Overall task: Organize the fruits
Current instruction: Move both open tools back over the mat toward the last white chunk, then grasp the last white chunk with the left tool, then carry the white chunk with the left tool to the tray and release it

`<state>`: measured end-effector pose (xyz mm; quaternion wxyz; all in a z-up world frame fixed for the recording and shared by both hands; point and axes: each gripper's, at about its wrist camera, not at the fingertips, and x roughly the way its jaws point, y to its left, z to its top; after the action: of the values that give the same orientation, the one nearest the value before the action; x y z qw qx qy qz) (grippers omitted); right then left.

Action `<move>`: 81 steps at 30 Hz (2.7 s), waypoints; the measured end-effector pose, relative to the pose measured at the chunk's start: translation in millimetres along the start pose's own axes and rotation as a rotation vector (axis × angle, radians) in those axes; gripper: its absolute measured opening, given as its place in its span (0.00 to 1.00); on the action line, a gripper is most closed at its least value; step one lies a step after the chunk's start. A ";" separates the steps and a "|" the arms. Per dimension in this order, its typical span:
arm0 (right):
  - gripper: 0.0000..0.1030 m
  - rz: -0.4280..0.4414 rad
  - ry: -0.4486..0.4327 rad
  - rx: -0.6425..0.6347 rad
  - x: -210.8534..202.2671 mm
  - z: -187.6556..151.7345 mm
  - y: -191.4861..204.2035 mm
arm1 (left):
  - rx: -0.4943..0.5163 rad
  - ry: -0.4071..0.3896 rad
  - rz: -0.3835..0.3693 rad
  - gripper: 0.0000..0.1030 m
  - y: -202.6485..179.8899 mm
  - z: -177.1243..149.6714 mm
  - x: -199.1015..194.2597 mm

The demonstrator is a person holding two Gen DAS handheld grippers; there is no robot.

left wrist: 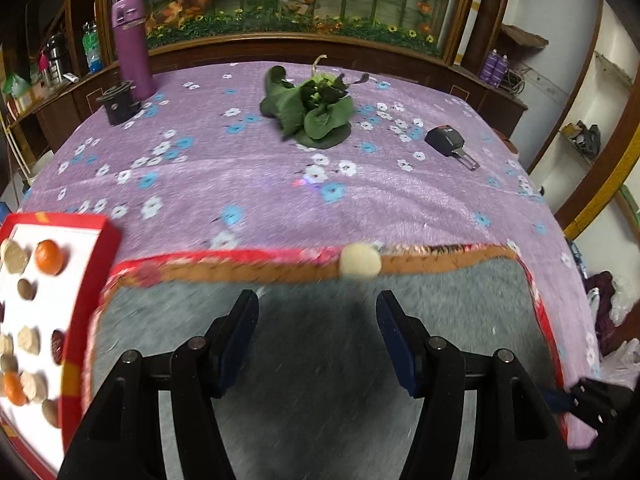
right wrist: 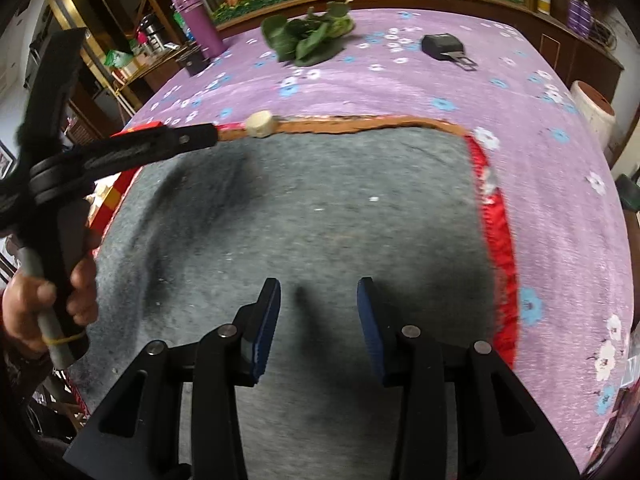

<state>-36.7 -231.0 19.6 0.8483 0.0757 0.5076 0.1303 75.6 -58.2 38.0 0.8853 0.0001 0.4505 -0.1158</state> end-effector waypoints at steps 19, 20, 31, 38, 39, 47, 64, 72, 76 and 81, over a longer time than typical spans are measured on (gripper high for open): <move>0.45 -0.055 -0.085 -0.019 -37.1 5.2 -35.1 | -0.040 0.026 0.000 0.60 -17.3 20.4 25.6; 0.47 -0.071 -0.095 -0.013 -40.4 5.0 -39.5 | -0.031 0.031 -0.032 0.60 -14.1 19.6 25.6; 0.48 -0.147 -0.148 0.054 -70.8 -11.9 -85.5 | 0.053 0.051 -0.101 0.60 -17.0 17.0 33.9; 0.48 -0.143 -0.146 0.118 -77.3 -17.2 -103.7 | 0.097 0.006 -0.013 0.58 -31.8 16.1 40.9; 0.48 -0.139 -0.146 0.125 -77.0 -16.9 -103.7 | 0.097 0.003 -0.014 0.58 -31.0 15.7 40.4; 0.49 0.032 -0.138 0.128 -57.3 14.7 -67.6 | 0.078 0.003 0.016 0.59 -18.6 5.3 24.1; 0.52 0.088 -0.054 -0.119 -1.9 36.2 84.6 | -0.101 0.020 0.010 0.60 54.9 -74.6 -54.8; 0.65 0.100 -0.068 -0.177 6.5 37.6 145.8 | -0.184 -0.036 0.105 0.61 93.0 -86.4 -98.6; 0.70 0.113 -0.062 -0.216 12.8 36.7 179.5 | -0.245 -0.055 0.165 0.64 121.4 -93.9 -118.8; 0.77 0.118 -0.052 -0.255 21.0 32.2 220.5 | -0.289 -0.076 0.301 0.69 152.3 -105.8 -140.0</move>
<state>-30.6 -14.2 74.6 0.8548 0.0006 0.4594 0.2413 -56.9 129.8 70.9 0.8998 -0.0637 0.4234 0.0836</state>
